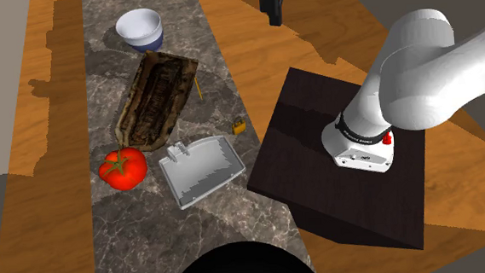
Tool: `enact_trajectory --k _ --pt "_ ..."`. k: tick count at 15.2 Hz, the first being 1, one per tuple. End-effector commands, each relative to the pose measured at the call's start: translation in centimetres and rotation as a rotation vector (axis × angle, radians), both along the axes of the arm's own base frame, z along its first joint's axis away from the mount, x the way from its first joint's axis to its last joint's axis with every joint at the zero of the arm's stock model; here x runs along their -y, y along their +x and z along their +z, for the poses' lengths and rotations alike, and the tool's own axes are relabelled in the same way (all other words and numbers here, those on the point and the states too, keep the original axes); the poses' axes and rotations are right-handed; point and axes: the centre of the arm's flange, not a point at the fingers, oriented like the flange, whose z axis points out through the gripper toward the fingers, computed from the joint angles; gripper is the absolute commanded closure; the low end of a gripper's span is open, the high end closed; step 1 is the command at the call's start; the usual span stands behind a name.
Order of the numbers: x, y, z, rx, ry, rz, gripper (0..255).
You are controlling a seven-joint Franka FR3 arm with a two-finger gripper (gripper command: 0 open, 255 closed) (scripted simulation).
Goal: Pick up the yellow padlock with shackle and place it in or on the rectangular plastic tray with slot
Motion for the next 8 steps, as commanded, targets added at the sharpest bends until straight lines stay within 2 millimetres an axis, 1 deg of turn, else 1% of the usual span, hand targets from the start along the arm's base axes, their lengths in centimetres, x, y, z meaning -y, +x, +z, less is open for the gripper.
enact_trajectory --k 1,8 --pt "0.0 0.0 0.0 0.0 0.0 0.0 0" --pt "-1.4 1.0 -8.8 0.034 0.019 -0.149 0"
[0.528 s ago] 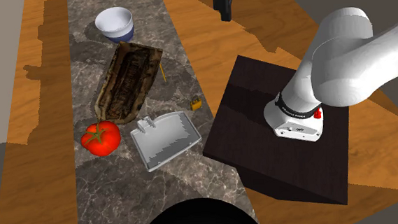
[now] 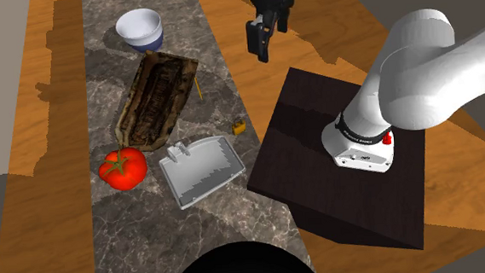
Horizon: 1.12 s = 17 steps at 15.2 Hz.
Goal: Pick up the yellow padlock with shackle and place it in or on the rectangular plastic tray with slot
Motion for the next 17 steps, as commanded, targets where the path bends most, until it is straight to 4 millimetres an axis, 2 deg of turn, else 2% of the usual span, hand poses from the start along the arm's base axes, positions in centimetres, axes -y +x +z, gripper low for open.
enact_trajectory --k 1,17 --pt "-0.2 0.8 -2.4 0.012 0.006 -0.045 0" --pt "-3.0 5.1 -22.3 0.091 0.049 -0.385 0"
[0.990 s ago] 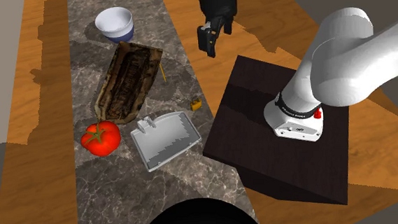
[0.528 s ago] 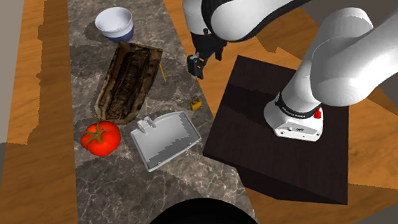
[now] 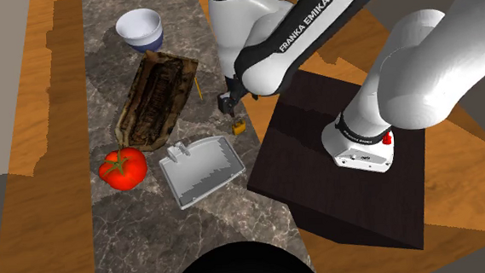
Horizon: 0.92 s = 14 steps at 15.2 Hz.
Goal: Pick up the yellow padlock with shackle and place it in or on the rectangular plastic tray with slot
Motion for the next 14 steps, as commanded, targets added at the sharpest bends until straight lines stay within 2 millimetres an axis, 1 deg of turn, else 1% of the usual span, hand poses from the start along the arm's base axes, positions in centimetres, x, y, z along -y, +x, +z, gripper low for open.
enact_trajectory --k 1,3,4,10,11,14 --pt "-0.2 0.8 -2.4 0.014 0.006 -0.045 0" --pt "-0.5 1.5 -4.8 0.024 0.011 -0.087 0" --pt "-0.5 1.5 -4.9 0.024 0.011 -0.088 0" --pt "-0.6 1.4 -8.0 0.024 0.011 -0.088 0" --pt "-0.6 1.4 -8.9 0.024 0.011 -0.088 0" --pt "-0.6 1.4 -8.9 0.024 0.011 -0.088 0"
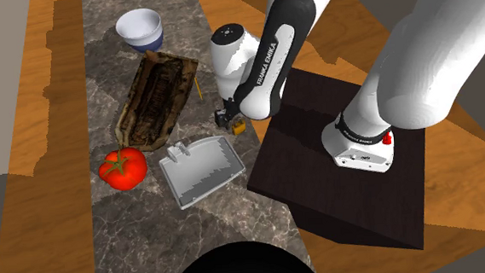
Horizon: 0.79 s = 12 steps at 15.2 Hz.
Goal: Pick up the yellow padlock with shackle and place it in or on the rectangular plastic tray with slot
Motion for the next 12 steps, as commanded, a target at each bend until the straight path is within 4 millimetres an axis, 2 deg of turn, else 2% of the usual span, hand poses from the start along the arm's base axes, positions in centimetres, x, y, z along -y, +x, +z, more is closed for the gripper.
enact_trajectory --k 1,5,6,12 --pt "-0.04 -0.03 -0.07 0.0 0.0 0.0 0" --pt "-0.04 -0.02 -0.07 0.0 0.0 0.0 0" --pt "-0.04 -0.02 -0.07 0.0 0.0 0.0 255" --pt "-0.03 0.0 -0.06 0.0 0.0 0.0 255"
